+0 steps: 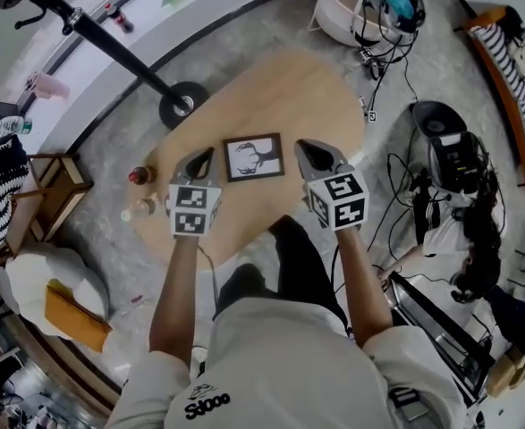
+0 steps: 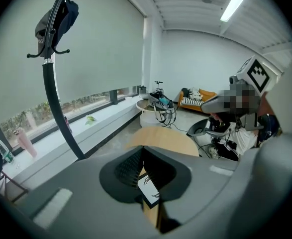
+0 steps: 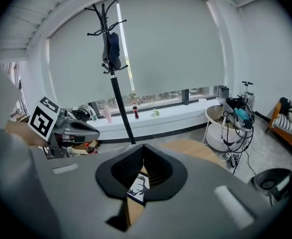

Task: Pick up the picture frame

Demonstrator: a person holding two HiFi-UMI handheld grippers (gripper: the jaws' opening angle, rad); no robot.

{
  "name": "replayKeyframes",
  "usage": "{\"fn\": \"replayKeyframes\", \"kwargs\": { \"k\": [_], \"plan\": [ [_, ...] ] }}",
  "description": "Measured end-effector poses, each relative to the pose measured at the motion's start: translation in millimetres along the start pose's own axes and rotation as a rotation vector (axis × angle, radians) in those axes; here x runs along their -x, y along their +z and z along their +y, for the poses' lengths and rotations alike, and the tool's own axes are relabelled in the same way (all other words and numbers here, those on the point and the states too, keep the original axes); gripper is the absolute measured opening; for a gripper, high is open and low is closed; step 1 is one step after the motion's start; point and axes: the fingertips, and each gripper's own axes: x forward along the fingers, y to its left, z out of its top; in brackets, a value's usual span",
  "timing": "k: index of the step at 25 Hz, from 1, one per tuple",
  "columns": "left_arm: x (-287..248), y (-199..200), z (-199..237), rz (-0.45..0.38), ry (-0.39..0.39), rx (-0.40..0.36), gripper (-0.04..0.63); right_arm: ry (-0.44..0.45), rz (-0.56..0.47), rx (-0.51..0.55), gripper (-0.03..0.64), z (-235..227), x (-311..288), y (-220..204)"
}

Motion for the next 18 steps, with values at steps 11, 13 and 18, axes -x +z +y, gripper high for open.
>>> {"fn": "replayKeyframes", "kwargs": {
  "k": [11, 13, 18],
  "plan": [
    [-58.3, -64.4, 8.4, 0.045, -0.029, 0.041, 0.054, -0.003, 0.072, -0.050, 0.038, -17.8, -67.2, -67.0],
    [-67.3, -75.4, 5.6, 0.058, -0.043, 0.045, 0.071, 0.001, 0.085, -0.059, 0.049, -21.5, -77.7, -79.9],
    [-93.1, -107.1, 6.6, 0.088, -0.051, 0.052, 0.072, -0.014, 0.117, -0.103, 0.067, -30.2, -105.2, -114.3]
  ]
}}
